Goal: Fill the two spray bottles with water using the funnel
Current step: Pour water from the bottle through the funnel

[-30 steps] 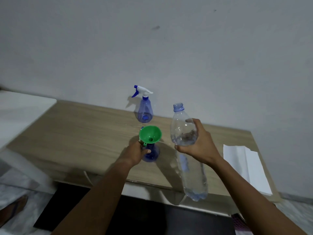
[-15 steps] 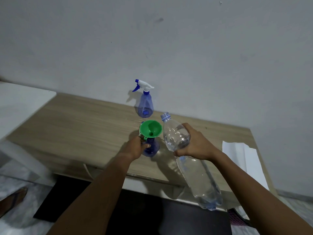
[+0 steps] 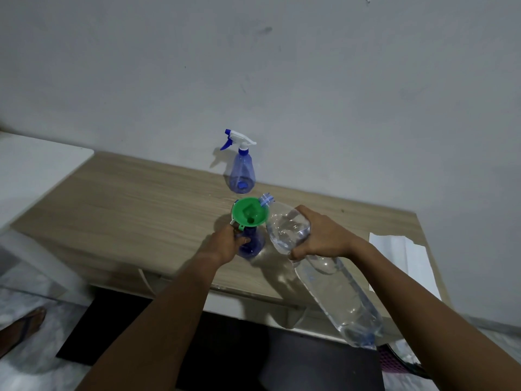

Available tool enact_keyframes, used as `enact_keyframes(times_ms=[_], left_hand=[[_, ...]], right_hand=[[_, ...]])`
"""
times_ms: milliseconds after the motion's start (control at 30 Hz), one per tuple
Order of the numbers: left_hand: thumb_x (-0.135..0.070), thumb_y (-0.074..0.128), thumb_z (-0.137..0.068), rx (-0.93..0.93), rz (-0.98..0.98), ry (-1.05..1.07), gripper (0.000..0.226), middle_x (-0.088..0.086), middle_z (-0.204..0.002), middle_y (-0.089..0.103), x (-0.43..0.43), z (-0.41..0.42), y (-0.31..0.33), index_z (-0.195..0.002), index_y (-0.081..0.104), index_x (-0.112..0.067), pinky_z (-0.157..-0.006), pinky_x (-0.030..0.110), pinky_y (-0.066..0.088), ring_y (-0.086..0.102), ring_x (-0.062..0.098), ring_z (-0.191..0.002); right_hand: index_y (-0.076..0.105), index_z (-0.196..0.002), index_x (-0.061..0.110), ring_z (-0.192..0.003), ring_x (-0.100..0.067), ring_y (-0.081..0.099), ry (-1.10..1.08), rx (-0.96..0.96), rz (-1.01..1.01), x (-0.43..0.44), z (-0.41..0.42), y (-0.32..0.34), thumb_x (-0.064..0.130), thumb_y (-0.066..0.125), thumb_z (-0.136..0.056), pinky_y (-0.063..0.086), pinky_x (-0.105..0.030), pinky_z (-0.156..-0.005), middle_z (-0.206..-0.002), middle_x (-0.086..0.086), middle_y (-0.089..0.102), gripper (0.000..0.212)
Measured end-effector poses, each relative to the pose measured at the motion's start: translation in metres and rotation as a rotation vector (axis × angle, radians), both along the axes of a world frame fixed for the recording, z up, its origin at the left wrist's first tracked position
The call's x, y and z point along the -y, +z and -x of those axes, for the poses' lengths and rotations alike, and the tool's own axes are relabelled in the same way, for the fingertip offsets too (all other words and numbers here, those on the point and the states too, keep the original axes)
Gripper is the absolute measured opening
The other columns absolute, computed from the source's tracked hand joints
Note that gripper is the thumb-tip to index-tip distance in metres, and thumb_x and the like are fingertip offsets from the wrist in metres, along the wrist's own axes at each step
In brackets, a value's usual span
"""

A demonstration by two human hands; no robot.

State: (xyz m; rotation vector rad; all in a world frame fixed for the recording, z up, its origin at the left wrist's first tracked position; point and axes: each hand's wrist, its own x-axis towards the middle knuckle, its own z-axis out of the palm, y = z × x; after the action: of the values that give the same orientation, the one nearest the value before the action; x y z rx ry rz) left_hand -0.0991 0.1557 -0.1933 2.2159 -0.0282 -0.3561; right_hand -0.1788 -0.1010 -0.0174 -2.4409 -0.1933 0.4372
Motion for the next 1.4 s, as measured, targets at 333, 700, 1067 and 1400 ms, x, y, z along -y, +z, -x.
enact_keyframes(times_ms=[333,700,1067,1400], left_hand=[[-0.032,0.069,-0.08,0.023,0.007,0.005,0.033,-0.001,-0.099,0.074,0.006,0.015,0.028,-0.113,0.062,-0.03,-0.092,0.047,0.055,0.07,0.024,-0.095],[-0.04,0.069,-0.076,0.009,0.018,-0.001,0.034,-0.005,-0.098,0.073,0.004,0.014,0.025,-0.108,0.057,-0.04,-0.093,0.048,0.055,0.069,0.023,-0.096],[-0.015,0.069,-0.09,0.01,0.043,0.01,0.031,0.006,-0.107,0.073,0.011,0.022,0.041,-0.12,0.062,-0.014,-0.097,0.048,0.052,0.067,0.026,-0.103],[-0.009,0.066,-0.091,0.024,0.052,0.002,0.032,0.006,-0.109,0.071,0.012,0.024,0.044,-0.123,0.06,-0.015,-0.097,0.047,0.052,0.066,0.025,-0.104]], right_hand=[[0.045,-0.135,0.03,-0.075,-0.014,0.074,0.026,-0.074,0.063,0.003,-0.002,-0.002,0.039,0.086,-0.055,0.062,-0.038,-0.074,-0.09,-0.001,0.077,0.091],[0.044,-0.137,0.026,-0.074,-0.023,0.074,0.029,-0.147,0.066,0.006,-0.004,0.0,0.031,0.088,-0.059,0.061,-0.037,-0.061,-0.093,-0.008,0.076,0.089],[0.047,-0.127,0.029,-0.08,-0.029,0.076,0.054,-0.173,0.067,0.004,-0.006,0.006,0.026,0.088,-0.064,0.062,-0.039,-0.062,-0.094,-0.009,0.076,0.075],[0.049,-0.116,0.033,-0.068,-0.02,0.068,0.067,-0.217,0.043,0.003,-0.008,0.007,0.034,0.086,-0.054,0.061,-0.041,-0.061,-0.098,-0.017,0.075,0.073]])
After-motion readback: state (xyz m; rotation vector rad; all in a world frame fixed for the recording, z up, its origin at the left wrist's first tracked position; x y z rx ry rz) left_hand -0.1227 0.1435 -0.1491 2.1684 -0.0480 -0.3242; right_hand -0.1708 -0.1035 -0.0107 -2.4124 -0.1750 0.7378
